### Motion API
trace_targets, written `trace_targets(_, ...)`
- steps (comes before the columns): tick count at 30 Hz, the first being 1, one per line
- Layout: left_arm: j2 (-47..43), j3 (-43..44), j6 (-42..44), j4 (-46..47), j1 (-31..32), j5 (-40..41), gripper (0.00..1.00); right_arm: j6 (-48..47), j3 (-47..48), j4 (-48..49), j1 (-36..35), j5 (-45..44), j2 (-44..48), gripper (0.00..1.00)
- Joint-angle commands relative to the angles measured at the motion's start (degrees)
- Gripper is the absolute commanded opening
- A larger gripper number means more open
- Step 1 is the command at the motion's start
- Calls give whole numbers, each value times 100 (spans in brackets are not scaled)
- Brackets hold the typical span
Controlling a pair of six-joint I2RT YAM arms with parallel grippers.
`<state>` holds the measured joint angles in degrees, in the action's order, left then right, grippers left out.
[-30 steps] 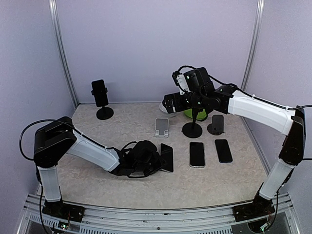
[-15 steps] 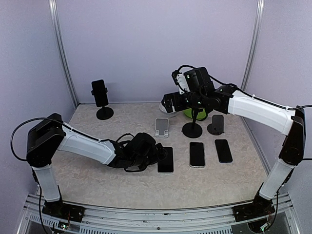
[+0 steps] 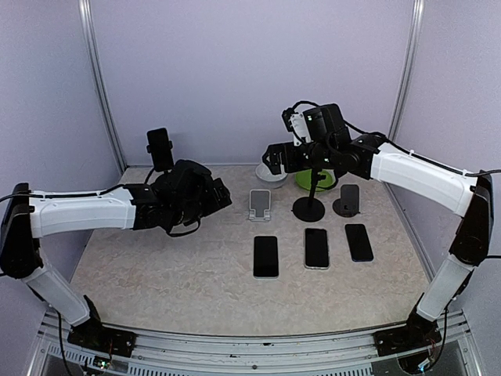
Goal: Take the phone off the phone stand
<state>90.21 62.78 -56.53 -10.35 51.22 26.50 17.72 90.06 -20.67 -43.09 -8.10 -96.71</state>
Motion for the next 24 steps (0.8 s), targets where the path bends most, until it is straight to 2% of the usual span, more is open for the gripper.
trace_targets(1, -374, 448, 846, -797, -708, 218, 99, 278, -97, 292, 192, 260, 338, 100)
trace_targets(8, -697, 1035, 1740, -1042, -2098, -240, 99, 451, -334, 431, 370, 392, 508, 100)
trace_targets(14, -365, 1708, 2168, -1220, -3160, -500, 99, 487, -329, 335, 406, 397, 504, 100)
trace_targets(19, 222, 2350, 2461, -1194, -3647, -972, 99, 546, -260, 173, 416, 394, 441, 100)
trace_targets(24, 992, 3366, 2923, -1441, -3720, -801, 99, 633, -283, 108, 416, 396, 439, 100)
